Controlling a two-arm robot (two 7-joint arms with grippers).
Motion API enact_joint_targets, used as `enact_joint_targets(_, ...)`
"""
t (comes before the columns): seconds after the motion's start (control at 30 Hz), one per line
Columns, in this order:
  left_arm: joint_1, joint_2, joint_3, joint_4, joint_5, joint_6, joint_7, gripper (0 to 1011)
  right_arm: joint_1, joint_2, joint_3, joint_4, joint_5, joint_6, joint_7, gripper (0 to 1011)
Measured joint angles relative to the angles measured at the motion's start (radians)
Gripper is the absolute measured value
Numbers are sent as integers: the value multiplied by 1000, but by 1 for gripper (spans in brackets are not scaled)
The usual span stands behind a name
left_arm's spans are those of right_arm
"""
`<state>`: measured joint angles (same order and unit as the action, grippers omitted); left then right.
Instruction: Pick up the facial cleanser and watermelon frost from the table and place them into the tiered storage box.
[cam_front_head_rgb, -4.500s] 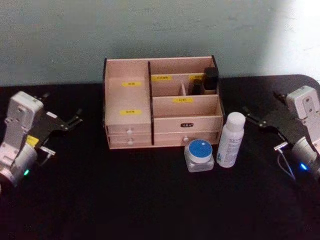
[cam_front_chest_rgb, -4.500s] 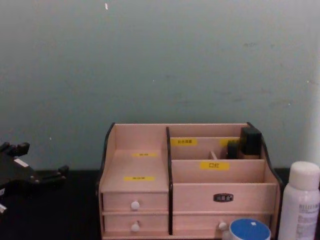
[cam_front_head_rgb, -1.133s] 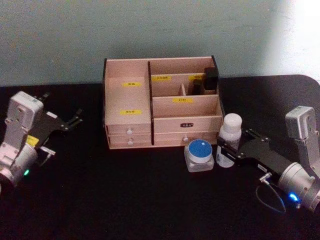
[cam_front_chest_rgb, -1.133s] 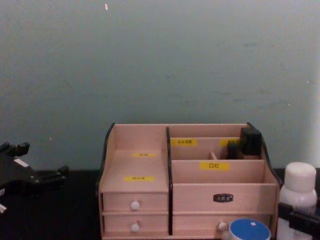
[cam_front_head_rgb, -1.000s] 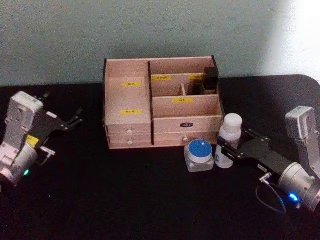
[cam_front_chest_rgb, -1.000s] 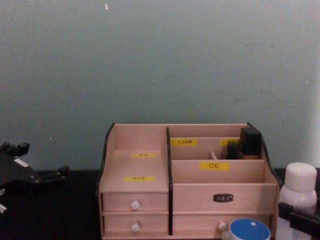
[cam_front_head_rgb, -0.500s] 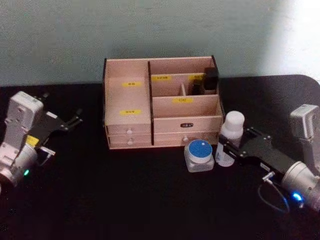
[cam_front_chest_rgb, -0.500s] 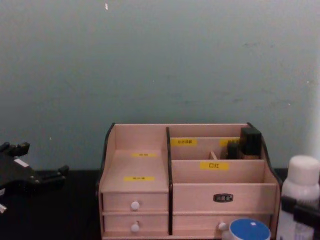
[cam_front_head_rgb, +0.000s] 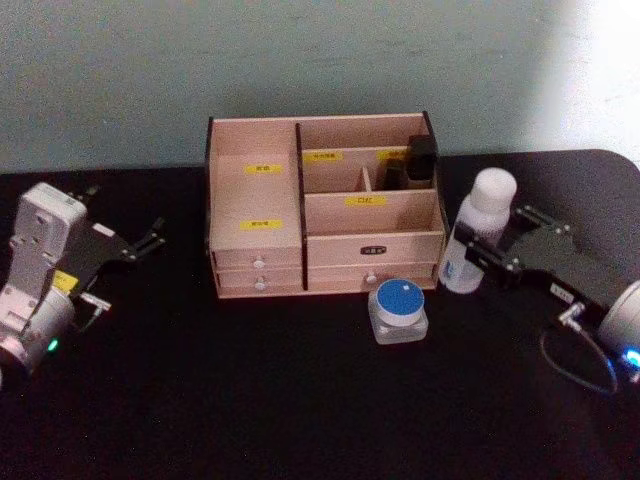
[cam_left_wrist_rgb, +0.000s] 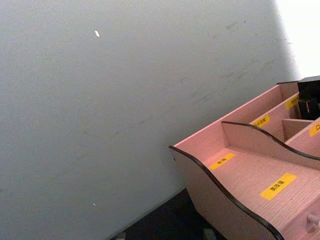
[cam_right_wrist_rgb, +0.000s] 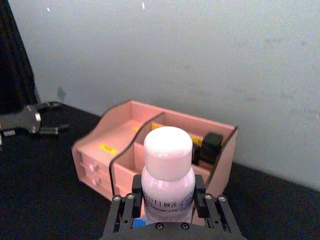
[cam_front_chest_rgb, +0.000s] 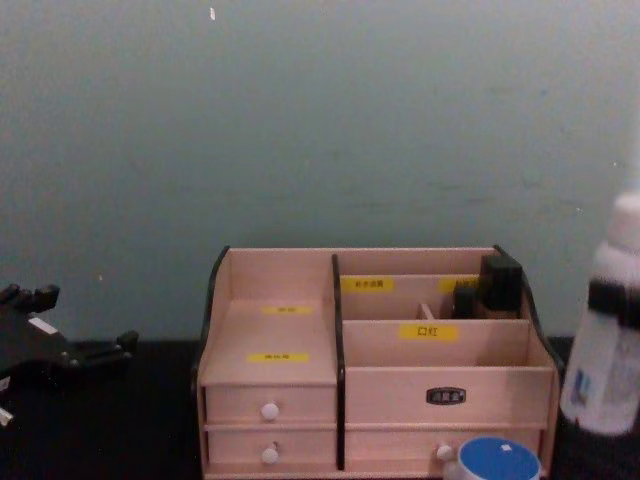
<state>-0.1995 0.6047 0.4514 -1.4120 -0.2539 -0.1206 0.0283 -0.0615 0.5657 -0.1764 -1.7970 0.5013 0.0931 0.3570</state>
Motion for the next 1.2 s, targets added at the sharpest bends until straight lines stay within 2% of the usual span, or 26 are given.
enact_joint_targets(0.13,0,0,0,0,0,0,0,1001,38,-1,-2,-1,13,14,11,600)
enact_joint_targets(0.33,0,0,0,0,0,0,0,1001,140,-20,-45,59,16,38,29,600)
enact_joint_targets(0.43,0,0,0,0,0,0,0,1001,219,-41,-83,124,10,43,42,600)
enact_joint_targets(0.47,0,0,0,0,0,0,0,1001,219,-41,-83,124,10,43,42,600)
enact_joint_targets(0.57,0,0,0,0,0,0,0,1001,293,-65,-118,188,-7,48,51,600)
enact_joint_targets(0.7,0,0,0,0,0,0,0,1001,356,-89,-146,246,-18,53,57,600)
enact_joint_targets(0.77,0,0,0,0,0,0,0,1001,410,-112,-170,298,-30,54,64,600)
enact_joint_targets(1.07,0,0,0,0,0,0,0,1001,540,-185,-228,441,-64,49,78,600)
enact_joint_targets(1.2,0,0,0,0,0,0,0,1001,572,-208,-241,482,-74,41,82,600)
